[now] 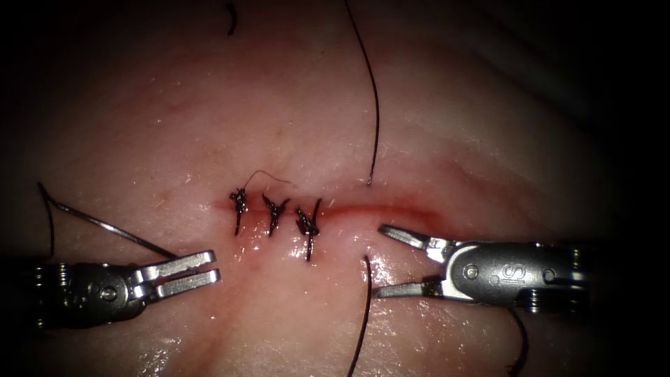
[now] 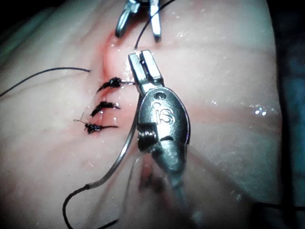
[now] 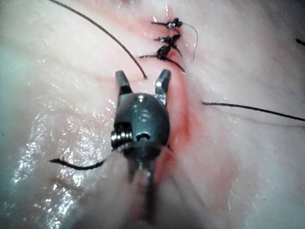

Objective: Wound Closure
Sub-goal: Pull the suture through the tissue with the right gripper

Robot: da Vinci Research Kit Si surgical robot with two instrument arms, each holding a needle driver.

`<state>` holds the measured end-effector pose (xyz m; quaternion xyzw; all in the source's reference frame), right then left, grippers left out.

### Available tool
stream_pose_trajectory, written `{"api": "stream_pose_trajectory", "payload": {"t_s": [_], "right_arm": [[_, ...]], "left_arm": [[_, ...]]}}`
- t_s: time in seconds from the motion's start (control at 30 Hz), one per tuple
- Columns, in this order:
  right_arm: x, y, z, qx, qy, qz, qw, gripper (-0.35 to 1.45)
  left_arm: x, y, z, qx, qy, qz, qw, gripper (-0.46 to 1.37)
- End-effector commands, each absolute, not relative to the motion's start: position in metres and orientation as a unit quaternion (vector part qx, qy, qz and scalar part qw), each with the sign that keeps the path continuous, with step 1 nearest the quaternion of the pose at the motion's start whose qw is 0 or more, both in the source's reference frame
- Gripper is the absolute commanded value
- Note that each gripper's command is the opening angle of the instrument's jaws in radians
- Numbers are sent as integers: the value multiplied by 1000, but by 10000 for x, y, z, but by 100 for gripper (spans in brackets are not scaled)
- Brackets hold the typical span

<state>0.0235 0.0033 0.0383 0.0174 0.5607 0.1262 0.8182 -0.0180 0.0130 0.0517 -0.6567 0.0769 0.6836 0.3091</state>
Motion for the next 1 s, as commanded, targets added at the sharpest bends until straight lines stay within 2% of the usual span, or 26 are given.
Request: {"api": "stream_pose_trajectory", "payload": {"t_s": [0.03,0.1,0.2,0.27,0.3,0.33,0.37,1.0], "right_arm": [[237,33,383,17,560,127,818,93],[242,32,383,16,561,127,818,87],[248,31,384,19,565,126,815,68],[250,30,384,22,570,121,812,25],[251,30,384,24,573,119,811,10],[252,29,384,26,576,116,809,-21],[252,28,385,28,578,114,807,-35],[252,26,379,23,584,106,804,-35]], "left_arm": [[-180,130,517,-658,75,684,307,-35],[-180,130,517,-658,75,684,307,-35],[-180,130,517,-658,75,684,307,-35],[-180,130,517,-658,75,684,307,-35],[-180,130,517,-658,75,684,307,-35],[-179,129,517,-658,75,684,307,-35],[-179,129,517,-658,75,684,306,-35],[-179,129,517,-658,75,684,306,-35]]}}
